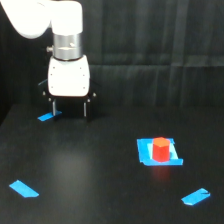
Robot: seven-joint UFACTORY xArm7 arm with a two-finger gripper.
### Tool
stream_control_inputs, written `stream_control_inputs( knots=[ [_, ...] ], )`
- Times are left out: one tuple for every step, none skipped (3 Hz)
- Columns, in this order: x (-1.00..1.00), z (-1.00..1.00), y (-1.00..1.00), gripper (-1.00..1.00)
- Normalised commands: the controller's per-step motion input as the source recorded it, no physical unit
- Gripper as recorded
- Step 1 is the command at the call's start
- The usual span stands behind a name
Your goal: Pick up the red object from the table
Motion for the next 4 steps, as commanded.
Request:
stream_control_inputs(
  knots=[
    [0.96,0.32,-0.51,1.0],
    [0.84,0.32,-0.48,1.0],
    [0.93,-0.04,-0.38,0.98],
    [0.92,-0.11,-0.53,0.99]
  ],
)
